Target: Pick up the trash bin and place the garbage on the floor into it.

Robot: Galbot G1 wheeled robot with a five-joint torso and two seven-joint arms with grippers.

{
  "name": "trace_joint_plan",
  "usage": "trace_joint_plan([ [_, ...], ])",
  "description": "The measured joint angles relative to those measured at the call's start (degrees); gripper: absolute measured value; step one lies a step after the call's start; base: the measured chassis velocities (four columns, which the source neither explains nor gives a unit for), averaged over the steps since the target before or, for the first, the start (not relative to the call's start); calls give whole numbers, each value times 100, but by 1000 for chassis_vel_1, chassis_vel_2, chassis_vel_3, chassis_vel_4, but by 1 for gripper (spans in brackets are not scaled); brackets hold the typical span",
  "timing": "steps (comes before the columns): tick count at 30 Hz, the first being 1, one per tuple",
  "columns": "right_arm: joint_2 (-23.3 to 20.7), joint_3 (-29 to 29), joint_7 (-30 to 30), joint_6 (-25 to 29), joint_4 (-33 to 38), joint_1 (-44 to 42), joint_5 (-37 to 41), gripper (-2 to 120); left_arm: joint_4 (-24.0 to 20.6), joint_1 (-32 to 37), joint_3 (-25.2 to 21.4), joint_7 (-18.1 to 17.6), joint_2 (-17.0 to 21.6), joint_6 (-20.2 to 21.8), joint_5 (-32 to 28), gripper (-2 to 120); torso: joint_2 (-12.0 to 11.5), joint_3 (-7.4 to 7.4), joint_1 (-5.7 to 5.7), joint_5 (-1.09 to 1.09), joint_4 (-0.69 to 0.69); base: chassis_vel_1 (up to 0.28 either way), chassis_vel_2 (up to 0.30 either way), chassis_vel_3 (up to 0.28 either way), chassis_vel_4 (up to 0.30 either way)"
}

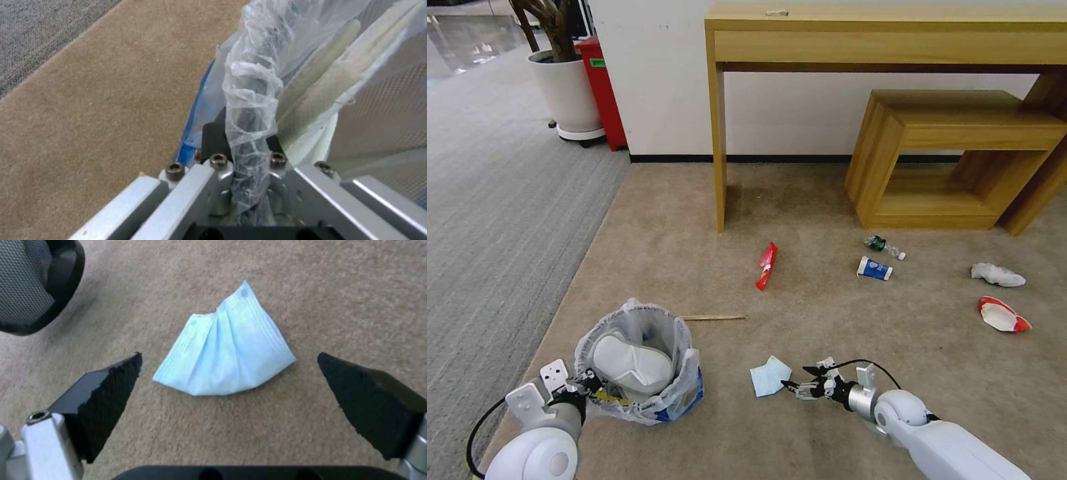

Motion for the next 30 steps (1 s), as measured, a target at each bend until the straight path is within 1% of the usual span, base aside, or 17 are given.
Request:
trace_joint_plan([
  [18,385,-235,-199,85,-776,474,-86,93,-106,76,-23,-5,-6,-2,5,0,0,0,0,0,0,0,0,0,0],
  [30,584,-323,-225,120,-923,567,-151,91,-131,81,-39,-11,8,-2,0,0,0,0,0,1,0,0,0,0,0],
])
